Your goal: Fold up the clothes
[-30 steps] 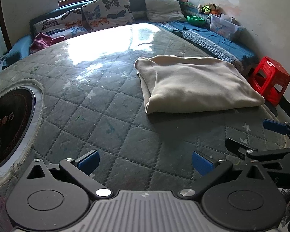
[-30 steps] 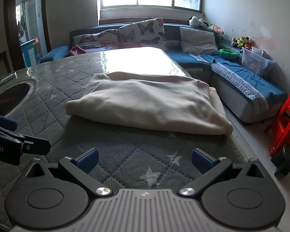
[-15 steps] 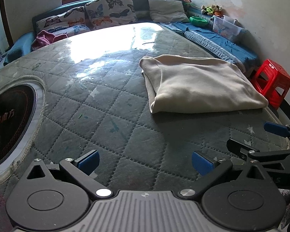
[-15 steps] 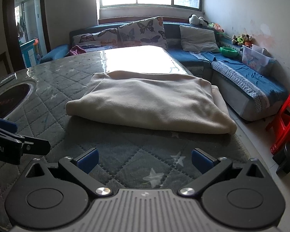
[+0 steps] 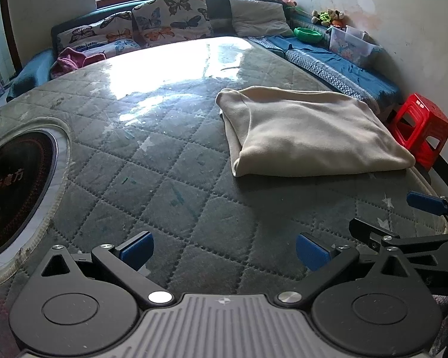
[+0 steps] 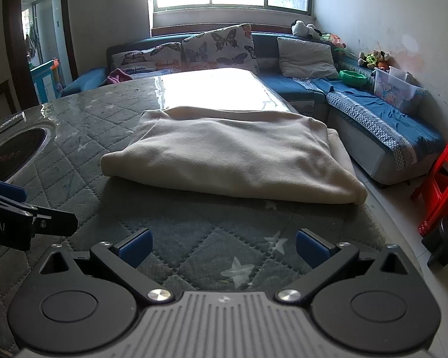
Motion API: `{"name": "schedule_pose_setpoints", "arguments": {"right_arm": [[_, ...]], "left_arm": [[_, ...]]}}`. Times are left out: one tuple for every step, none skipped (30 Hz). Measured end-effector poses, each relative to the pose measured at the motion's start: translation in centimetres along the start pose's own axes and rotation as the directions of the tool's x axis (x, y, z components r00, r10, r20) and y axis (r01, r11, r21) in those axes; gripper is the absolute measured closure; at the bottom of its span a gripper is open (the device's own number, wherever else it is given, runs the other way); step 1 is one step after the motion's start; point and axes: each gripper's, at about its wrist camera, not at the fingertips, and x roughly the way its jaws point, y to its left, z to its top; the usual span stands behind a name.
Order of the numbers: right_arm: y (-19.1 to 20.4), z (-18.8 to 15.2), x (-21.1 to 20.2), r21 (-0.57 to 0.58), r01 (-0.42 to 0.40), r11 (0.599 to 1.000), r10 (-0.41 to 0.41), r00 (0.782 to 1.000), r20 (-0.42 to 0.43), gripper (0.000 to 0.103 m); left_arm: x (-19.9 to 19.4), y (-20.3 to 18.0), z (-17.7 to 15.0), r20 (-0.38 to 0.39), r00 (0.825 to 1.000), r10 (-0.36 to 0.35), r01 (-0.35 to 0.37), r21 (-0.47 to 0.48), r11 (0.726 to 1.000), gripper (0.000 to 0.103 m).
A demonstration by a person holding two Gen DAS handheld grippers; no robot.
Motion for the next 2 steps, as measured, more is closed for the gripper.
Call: {"name": "schedule_pose_setpoints", "arguments": {"right_arm": [[0.01, 0.00, 0.00, 0.000, 0.000, 1.000, 0.000, 1.000, 0.000, 0.000], [0.04, -0.04, 0.00, 0.000, -0.001, 1.000, 0.001, 1.000, 0.000, 0.000]], "left_arm": [[-0.01, 0.00, 0.02, 0.000, 1.000, 0.000, 0.000, 0.000, 1.000, 0.000], [-0.05, -0.03, 0.03, 0.001, 1.000, 0.002, -0.002, 0.001, 1.000, 0.000]]}}
